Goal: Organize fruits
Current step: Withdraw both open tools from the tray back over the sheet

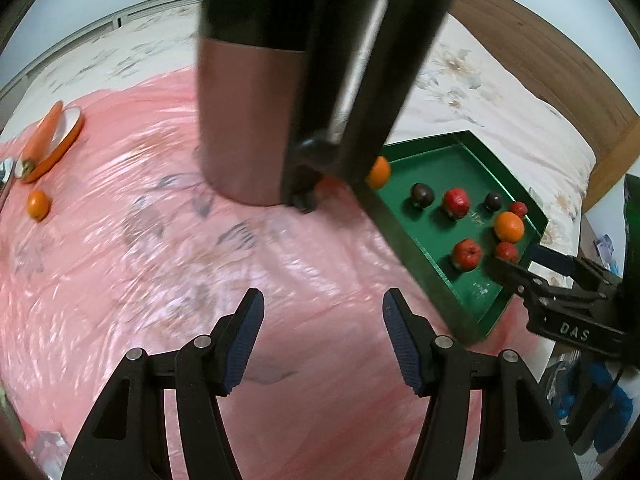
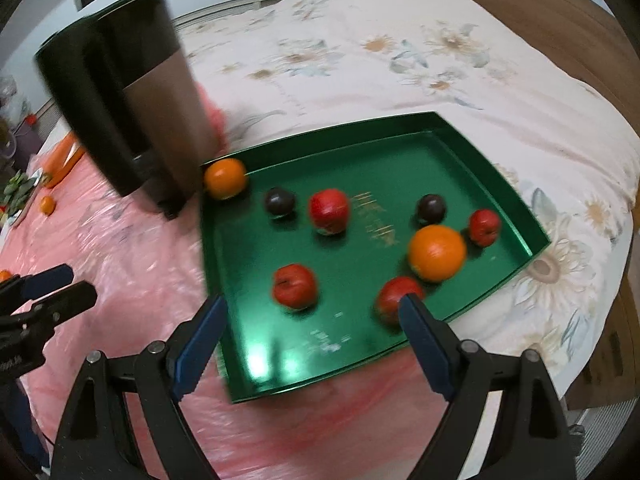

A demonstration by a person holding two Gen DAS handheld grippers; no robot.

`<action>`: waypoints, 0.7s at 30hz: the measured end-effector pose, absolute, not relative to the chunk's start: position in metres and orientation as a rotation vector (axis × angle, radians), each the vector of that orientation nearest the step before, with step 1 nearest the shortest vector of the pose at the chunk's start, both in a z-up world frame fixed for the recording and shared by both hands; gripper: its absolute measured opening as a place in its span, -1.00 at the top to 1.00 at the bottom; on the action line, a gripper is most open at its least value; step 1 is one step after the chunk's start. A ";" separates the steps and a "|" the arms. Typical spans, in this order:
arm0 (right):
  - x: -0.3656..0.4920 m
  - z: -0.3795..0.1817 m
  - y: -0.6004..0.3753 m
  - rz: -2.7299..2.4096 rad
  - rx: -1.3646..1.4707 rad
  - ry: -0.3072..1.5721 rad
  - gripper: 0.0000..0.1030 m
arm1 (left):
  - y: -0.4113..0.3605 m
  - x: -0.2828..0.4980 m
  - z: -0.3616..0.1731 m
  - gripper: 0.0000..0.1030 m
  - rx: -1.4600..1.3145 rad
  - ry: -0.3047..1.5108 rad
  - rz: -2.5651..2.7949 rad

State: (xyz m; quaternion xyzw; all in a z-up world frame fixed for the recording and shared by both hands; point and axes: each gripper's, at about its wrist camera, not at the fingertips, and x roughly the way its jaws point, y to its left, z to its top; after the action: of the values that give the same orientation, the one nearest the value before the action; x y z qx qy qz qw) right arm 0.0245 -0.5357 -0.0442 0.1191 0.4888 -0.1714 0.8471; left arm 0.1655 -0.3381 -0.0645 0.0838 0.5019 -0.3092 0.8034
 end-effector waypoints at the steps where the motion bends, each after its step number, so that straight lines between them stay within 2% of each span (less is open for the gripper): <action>1: 0.024 -0.045 -0.529 -0.352 0.255 1.037 -1.00 | -0.333 0.166 -0.064 -0.08 0.182 1.080 -0.654; 15: 0.042 -0.051 -0.450 -0.206 0.225 1.094 -1.00 | -0.265 0.172 -0.062 -0.26 0.145 1.137 -0.551; 17: 0.045 -0.052 -0.438 -0.181 0.219 1.098 -1.00 | -0.253 0.172 -0.063 -0.37 0.134 1.137 -0.537; 21: 0.054 -0.051 -0.412 -0.124 0.195 1.103 -1.00 | -0.227 0.175 -0.060 -0.37 0.105 1.131 -0.494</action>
State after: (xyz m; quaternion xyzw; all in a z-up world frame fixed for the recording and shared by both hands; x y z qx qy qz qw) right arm 0.0542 -0.4121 -0.0514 0.0923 0.5229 -0.0586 0.8454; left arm 0.1745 -0.2266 -0.0598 0.0494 0.5300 -0.2314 0.8143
